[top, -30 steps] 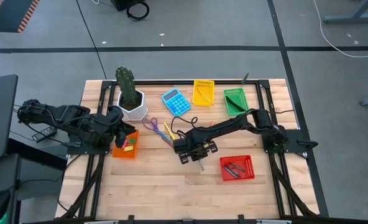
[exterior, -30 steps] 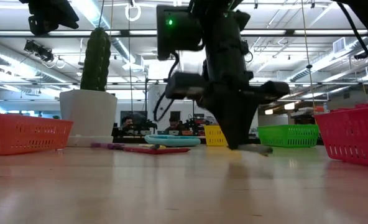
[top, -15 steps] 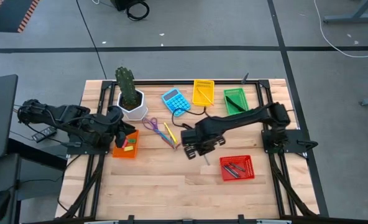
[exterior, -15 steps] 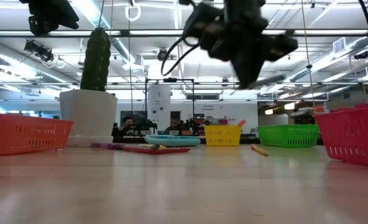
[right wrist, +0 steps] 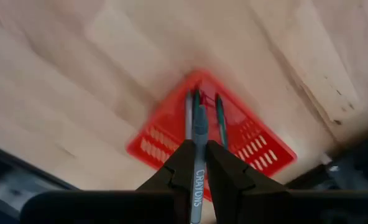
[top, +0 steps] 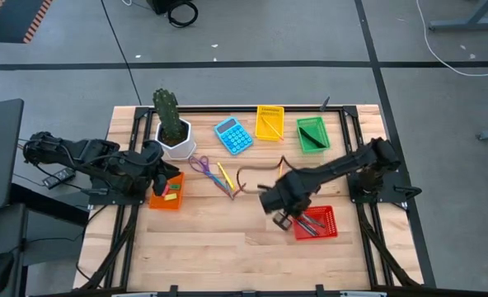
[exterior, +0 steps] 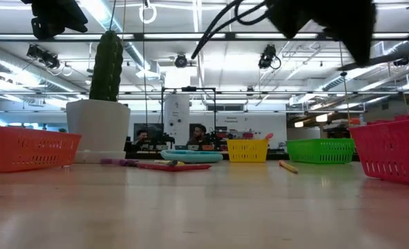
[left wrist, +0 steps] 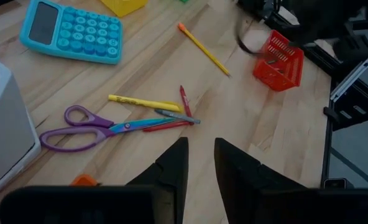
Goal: Sort crayons/erasers/pens/pencils in bins
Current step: Put the bottom gray crayon into the red bin
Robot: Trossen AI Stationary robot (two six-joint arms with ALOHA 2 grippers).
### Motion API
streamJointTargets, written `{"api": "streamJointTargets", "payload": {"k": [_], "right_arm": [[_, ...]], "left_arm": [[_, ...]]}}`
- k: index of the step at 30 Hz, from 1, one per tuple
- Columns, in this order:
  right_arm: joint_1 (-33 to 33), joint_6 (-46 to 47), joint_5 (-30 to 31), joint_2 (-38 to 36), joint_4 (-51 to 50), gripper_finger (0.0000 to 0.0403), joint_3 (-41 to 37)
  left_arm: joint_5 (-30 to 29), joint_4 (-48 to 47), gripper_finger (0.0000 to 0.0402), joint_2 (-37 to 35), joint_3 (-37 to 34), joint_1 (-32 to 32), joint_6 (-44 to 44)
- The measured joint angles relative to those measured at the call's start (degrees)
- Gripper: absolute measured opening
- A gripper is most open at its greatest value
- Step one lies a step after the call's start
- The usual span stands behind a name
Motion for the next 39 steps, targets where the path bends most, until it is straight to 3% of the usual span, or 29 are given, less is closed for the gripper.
{"api": "streamJointTargets", "payload": {"k": [7, 13, 22, 39], "right_arm": [[7.4, -5.8, 0.6, 0.0, -0.1, 0.0044, -5.8], [11.2, -8.7, 0.6, -0.2, 6.1, 0.0044, -14.4], [10.5, -12.7, 2.2, -2.9, 17.4, 0.0045, -24.8], [8.8, -7.4, 6.5, -9.9, 32.5, 0.0053, -35.4]], "left_arm": [[0.0, 0.0, 0.0081, 0.0, 0.0, 0.0, -1.6], [0.0, 0.0, 0.0086, 0.0, 0.0, 0.0, -5.4], [-0.2, 0.1, 0.0080, 0.0, 0.0, 0.0, -12.7], [-0.4, 0.0, 0.0085, 4.5, 0.0, 0.0, -18.1]]}}
